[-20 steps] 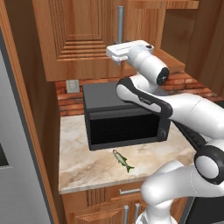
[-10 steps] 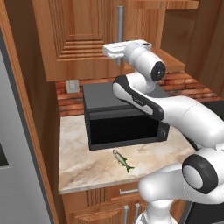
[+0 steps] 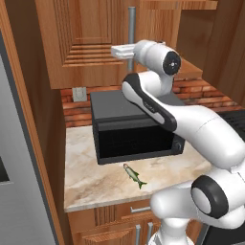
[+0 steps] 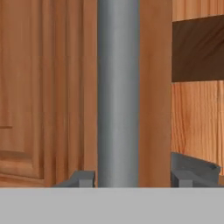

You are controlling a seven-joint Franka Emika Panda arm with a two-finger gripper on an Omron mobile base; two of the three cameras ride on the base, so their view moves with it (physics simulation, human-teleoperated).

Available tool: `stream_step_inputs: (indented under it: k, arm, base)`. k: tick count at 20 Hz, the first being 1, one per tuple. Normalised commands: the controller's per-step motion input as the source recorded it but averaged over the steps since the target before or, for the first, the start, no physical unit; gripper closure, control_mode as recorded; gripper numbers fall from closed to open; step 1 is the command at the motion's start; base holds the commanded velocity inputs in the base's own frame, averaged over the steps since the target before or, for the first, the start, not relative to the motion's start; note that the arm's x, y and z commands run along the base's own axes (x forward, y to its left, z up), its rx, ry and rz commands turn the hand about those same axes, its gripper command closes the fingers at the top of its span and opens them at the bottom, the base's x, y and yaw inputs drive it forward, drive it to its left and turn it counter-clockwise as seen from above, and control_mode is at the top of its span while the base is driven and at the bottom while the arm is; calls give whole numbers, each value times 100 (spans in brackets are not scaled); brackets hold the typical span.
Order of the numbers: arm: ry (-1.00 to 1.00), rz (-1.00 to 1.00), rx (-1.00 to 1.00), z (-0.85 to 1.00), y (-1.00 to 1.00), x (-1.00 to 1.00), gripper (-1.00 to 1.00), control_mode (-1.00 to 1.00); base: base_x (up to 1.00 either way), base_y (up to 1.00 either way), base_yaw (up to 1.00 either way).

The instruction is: Retrieve the tupperware from the cabinet, then place the raw meat into the tupperware to avoid contamination.

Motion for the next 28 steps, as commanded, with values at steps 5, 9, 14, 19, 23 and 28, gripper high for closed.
stream_step_inputs:
  k: [5,9,14,19,23,28]
  arm:
    - [9,-6,-5,-24,58,0,100,-100]
    - [3,-5,-4,-24,52,2,100,-100]
    - [-1,-3,-1,-11,29,8,100,-100]
    - [0,-1,0,-7,12,0,100,-100]
    - [6,-2,0,-16,3,-37,100,-100]
    - [9,0,0,-10,0,-58,100,-100]
  base:
    - [0,0,0]
    - [0,0,0]
    - [0,0,0]
    - [0,0,0]
    - [0,0,0]
    - [0,0,0]
